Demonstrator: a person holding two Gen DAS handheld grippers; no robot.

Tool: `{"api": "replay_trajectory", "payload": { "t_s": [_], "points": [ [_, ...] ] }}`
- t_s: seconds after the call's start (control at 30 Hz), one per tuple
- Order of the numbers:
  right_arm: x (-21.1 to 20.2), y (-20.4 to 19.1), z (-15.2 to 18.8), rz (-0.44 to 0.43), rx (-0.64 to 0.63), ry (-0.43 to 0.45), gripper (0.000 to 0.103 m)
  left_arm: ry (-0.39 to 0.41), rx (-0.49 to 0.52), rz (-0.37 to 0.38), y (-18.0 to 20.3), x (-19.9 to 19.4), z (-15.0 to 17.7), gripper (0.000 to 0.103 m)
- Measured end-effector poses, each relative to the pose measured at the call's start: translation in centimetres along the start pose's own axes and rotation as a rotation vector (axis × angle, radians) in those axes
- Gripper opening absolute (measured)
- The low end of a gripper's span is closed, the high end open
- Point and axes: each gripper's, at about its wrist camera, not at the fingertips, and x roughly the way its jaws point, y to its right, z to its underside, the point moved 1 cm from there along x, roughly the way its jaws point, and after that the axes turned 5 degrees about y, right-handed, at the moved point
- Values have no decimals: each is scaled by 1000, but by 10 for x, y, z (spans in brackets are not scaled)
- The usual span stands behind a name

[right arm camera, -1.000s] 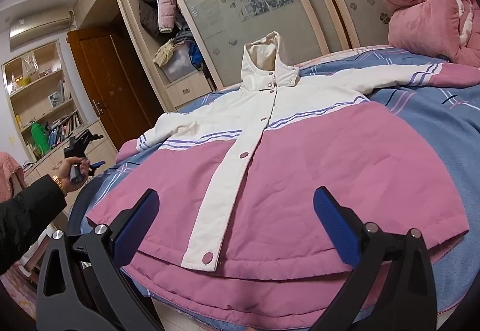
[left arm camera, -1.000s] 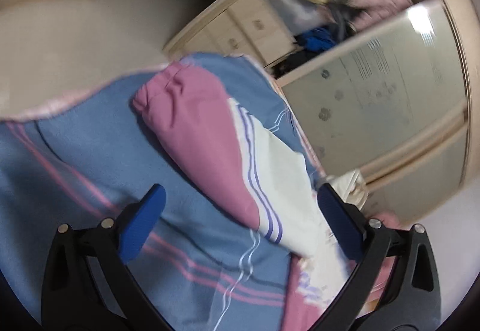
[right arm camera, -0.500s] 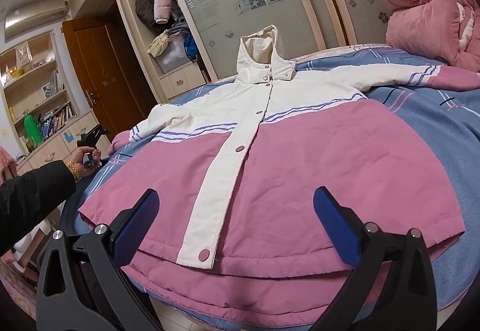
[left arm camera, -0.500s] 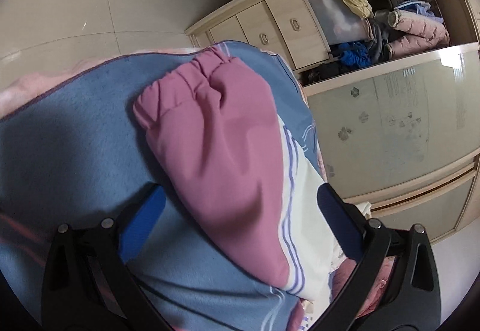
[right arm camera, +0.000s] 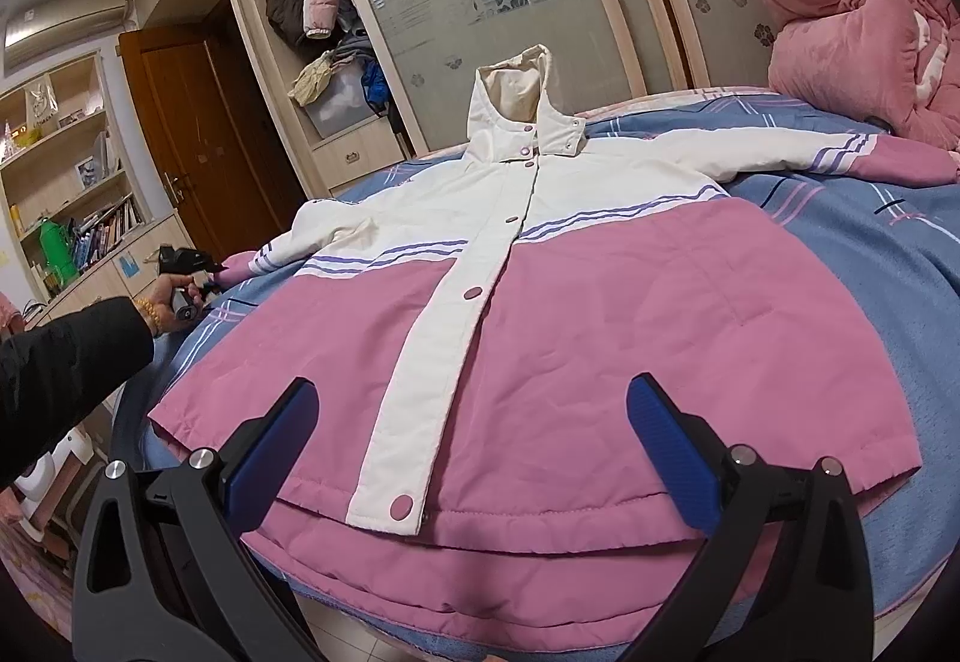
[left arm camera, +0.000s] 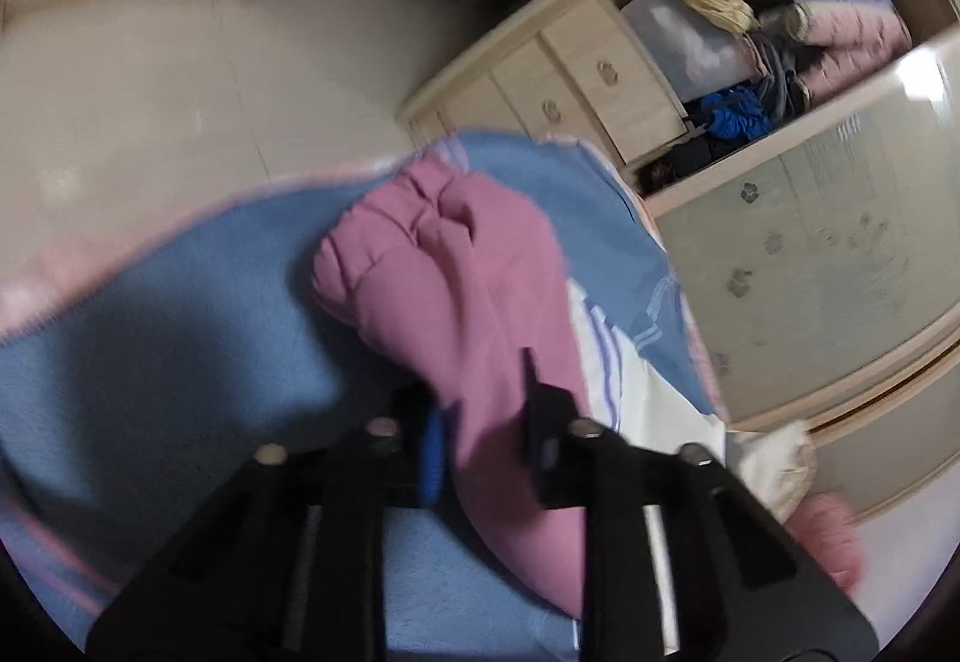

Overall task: Fold large clothes
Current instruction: 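Lift the sleeve with the left gripper and fold it across the jacket body, then open the left gripper and withdraw it from the folded sleeve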

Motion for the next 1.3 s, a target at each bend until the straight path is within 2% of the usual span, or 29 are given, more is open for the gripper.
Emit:
{"api": "replay_trajectory", "payload": {
  "t_s": [0.07, 0.13, 0.2, 0.27, 0.33, 0.4, 0.47, 0.53, 0.6, 0.67, 0.77, 0.83, 0.87, 0.9, 0.97, 1.1, 1.23, 1.3],
  "points": [
    [-1, -1, 0, -3, 2, 2, 102, 74, 113, -12, 32, -14, 0, 13],
    [-3, 0, 0, -5, 2, 5, 102, 167, 295, -16, 88, -31, 7, 12],
    [-5, 0, 0, -9, 4, 11, 102, 231, 467, -24, 142, -42, 22, 12],
    [-6, 2, -1, -12, 10, 15, 102, 271, 684, 5, 210, -49, 54, 12],
    [-8, 4, -1, -18, 20, 17, 102, 265, 900, 61, 274, -50, 106, 12],
    [-10, 5, -1, -23, 24, 21, 102, 224, 1031, 116, 312, -46, 161, 12],
    [-11, 5, -1, -30, 29, 21, 102, 180, 1098, 177, 332, -39, 207, 12],
    [-12, 5, -1, -36, 30, 22, 102, 110, 1164, 208, 344, -25, 260, 12],
    [-14, 4, -1, -42, 30, 24, 102, 1, 1187, 220, 346, -3, 309, 12],
    [-16, 5, -1, -46, 31, 27, 102, -79, 1193, 214, 341, 15, 344, 12],
    [-19, 7, -2, -48, 37, 29, 102, -160, 1176, 175, 327, 39, 379, 16],
    [-22, 10, -2, -49, 40, 32, 102, -222, 1146, 137, 316, 51, 389, 29],
    [-22, 10, -2, -48, 41, 33, 102, -269, 1121, 145, 311, 54, 391, 53],
    [-23, 12, -2, -48, 42, 34, 102, -314, 1088, 183, 310, 52, 388, 85],
    [-25, 15, -3, -49, 49, 38, 102, -302, 1045, 250, 313, 37, 385, 88],
    [-26, 17, -3, -52, 63, 39, 102, -248, 942, 317, 302, -23, 378, 101],
    [-27, 10, -2, -48, 41, 46, 102, -171, 893, 309, 269, -119, 391, 101],
    [-29, 8, -2, -42, 38, 52, 102, -89, 906, 288, 242, -177, 404, 101]
  ]
}}
